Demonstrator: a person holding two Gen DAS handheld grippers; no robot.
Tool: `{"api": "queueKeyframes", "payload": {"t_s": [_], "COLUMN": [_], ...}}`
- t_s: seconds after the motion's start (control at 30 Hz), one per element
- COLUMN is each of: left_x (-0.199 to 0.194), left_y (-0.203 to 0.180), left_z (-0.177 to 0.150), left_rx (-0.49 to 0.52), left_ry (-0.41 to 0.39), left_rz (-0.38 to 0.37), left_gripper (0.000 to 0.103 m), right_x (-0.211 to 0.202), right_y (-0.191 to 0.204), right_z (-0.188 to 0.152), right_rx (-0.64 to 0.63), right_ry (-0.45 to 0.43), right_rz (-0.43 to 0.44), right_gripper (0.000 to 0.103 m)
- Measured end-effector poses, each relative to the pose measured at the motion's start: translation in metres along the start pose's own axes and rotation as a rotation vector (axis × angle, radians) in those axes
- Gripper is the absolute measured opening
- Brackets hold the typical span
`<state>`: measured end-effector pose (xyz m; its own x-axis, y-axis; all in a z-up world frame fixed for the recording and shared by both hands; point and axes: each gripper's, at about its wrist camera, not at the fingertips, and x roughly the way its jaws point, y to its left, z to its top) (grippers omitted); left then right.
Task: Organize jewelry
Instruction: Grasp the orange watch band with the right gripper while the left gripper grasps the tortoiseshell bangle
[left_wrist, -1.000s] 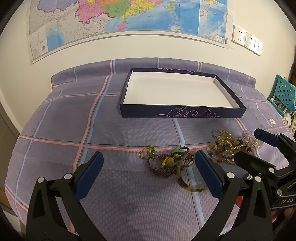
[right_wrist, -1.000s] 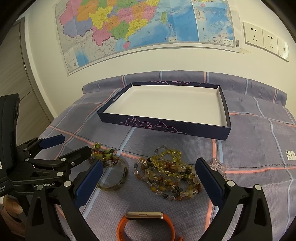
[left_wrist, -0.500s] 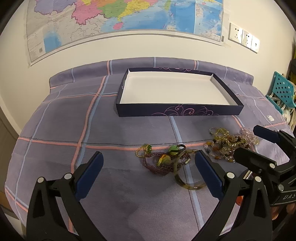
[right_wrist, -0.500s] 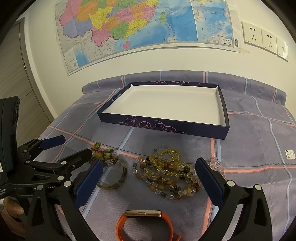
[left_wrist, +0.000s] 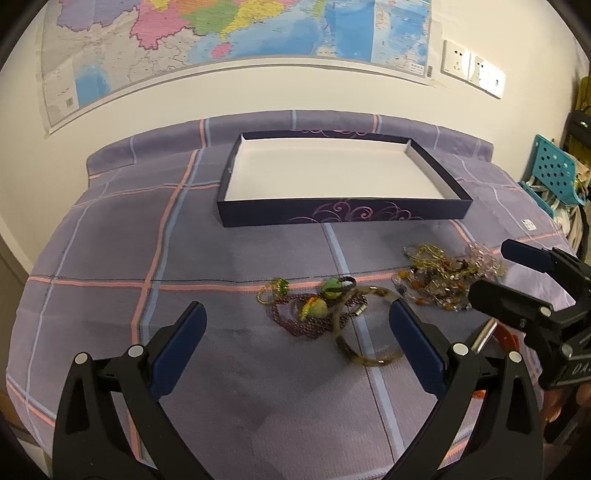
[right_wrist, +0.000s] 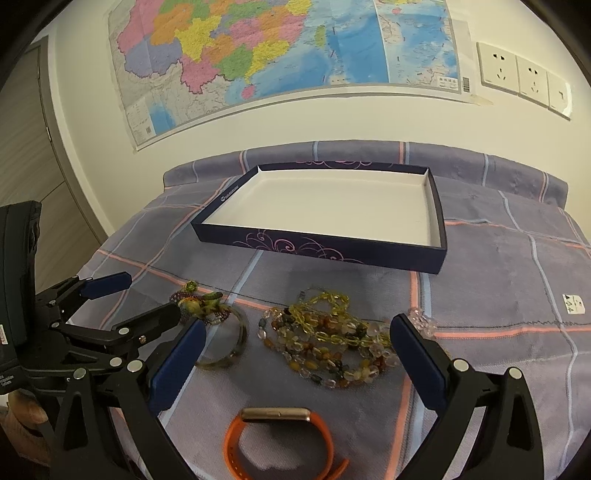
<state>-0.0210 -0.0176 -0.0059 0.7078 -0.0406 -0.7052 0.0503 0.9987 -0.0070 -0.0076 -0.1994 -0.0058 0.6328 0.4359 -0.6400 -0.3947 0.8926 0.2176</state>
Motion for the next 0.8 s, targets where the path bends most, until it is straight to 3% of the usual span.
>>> {"api": "queueKeyframes", "payload": {"t_s": [0.2, 0.4, 0.5, 0.67, 0.8], "left_x": [-0.001, 0.002, 0.003, 0.006, 0.012], "left_y": [-0.005, -0.014, -0.018, -0.020, -0.013], "left_z": [-0.008, -0.015, -0.018, -0.020, -0.020], "left_rx": [0.040, 0.076, 0.086, 0.077, 0.035], "left_ry": [0.026, 0.068, 0.085, 0.124, 0.167], "left_rz": [-0.084, -0.175, -0.208, -0.264, -0.298], "left_gripper": [0.097, 0.078, 0.071, 0.058, 0.049], "right_x": [-0.010, -0.015, -0.015, -0.009, -0.008], "right_y": [-0.012, -0.017, -0.016, -0.014, -0.015], "right_z": [-0.012, -0.031, -0.038, -0.045, -0.046], "right_rx": [-0.009, -0.036, -0.055, -0.077, -0.082], "right_ry": [0.032, 0.098, 0.128, 0.180, 0.186], "right_rz": [-0.006, 0.035, 0.071, 0.089, 0.091], "right_gripper": [0.097, 0.093, 0.082, 0.049, 0.033]}}
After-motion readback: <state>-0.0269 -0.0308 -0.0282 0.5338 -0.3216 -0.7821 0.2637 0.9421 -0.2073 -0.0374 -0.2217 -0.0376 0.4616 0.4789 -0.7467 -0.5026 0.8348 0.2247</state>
